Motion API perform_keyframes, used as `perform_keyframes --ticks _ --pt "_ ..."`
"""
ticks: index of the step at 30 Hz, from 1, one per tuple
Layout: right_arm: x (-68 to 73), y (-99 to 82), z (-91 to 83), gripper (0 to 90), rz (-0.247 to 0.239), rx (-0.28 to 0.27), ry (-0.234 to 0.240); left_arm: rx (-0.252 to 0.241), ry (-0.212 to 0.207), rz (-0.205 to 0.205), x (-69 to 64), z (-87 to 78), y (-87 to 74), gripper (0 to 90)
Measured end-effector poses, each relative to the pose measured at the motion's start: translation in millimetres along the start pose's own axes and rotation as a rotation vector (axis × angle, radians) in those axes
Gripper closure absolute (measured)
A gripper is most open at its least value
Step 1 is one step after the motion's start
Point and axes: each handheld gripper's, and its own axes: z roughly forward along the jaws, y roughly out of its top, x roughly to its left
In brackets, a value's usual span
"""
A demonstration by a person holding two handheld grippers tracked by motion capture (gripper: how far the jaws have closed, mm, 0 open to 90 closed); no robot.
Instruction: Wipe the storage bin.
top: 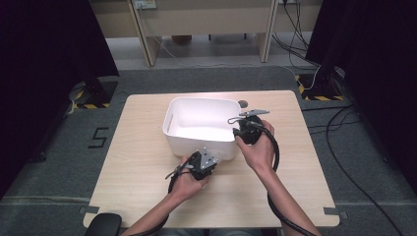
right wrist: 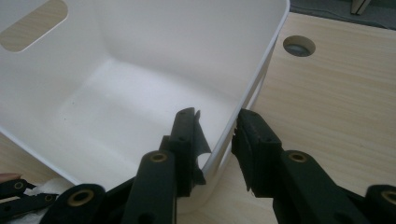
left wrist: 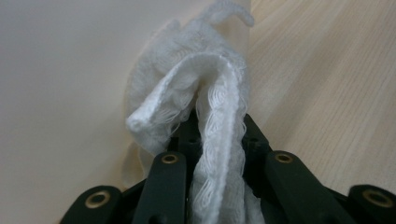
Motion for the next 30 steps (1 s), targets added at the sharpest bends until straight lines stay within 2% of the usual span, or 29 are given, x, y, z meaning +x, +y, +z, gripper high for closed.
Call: perform_keyframes --ticks 15,22,30 --pt "-0.1 0.0 0.0 69.1 0.000 0.000 0.002 0.016 -0.004 0.010 -1.3 3.6 -1.0 75.8" --pt "-0.3 0.2 0.2 69.2 0.004 0.001 0.004 0.007 -0.020 0.013 -6.5 6.1 4.8 75.8" --pt "-0.5 0.2 0.3 69.3 -0.001 -0.001 0.005 0.002 -0.020 0.013 -7.0 4.9 6.8 75.8"
